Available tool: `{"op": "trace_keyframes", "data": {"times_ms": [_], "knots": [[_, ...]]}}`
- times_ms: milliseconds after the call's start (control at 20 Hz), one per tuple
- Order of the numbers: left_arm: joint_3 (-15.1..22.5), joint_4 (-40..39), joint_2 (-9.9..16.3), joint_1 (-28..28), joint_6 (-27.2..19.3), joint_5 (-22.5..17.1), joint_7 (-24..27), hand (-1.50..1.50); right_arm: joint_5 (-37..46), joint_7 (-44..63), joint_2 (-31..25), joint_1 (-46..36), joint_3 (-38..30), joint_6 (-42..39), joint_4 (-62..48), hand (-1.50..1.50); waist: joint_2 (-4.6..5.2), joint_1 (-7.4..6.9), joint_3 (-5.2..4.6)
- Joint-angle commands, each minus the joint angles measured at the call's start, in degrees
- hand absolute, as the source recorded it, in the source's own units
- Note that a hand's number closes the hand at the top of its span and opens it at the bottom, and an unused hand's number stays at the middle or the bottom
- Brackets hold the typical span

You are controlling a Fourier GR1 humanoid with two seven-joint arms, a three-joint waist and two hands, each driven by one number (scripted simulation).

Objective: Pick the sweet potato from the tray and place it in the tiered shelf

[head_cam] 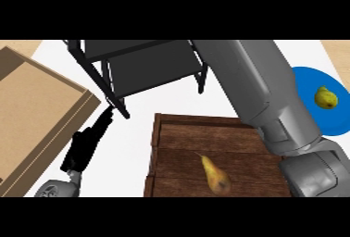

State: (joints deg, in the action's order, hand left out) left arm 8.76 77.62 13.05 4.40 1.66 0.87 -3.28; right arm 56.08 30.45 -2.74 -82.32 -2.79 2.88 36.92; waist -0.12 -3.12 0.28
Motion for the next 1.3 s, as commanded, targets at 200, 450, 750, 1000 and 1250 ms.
{"op": "trace_keyframes", "data": {"times_ms": [200,450,750,1000,1250], "knots": [[0.08,-1.30,-0.55,2.50,-0.29,1.00,0.03,0.00,-4.86,-6.33,2.57,-0.57,-4.55,3.42,-10.33,1.50,2.26,-1.75,-0.37],[0.77,-0.03,-0.38,1.35,1.46,0.11,0.63,0.00,-21.34,-6.32,2.54,3.66,-17.96,5.85,-8.01,-1.50,2.61,-4.18,-0.12],[0.30,-1.60,-0.71,4.51,1.37,0.40,0.12,0.00,-31.12,-14.12,2.50,1.94,-24.07,11.68,-8.33,-1.50,2.69,-4.65,-0.24],[-0.61,-1.20,0.34,2.80,1.42,0.30,-0.11,0.00,-32.96,-24.76,2.56,2.56,-26.26,23.83,-8.29,-1.50,1.94,-2.52,-0.30],[-0.32,-0.93,-0.88,-0.18,0.40,0.49,0.34,0.00,-34.37,-27.73,-0.29,2.84,-29.55,30.48,-7.47,-1.50,1.14,0.10,-0.28]]}}
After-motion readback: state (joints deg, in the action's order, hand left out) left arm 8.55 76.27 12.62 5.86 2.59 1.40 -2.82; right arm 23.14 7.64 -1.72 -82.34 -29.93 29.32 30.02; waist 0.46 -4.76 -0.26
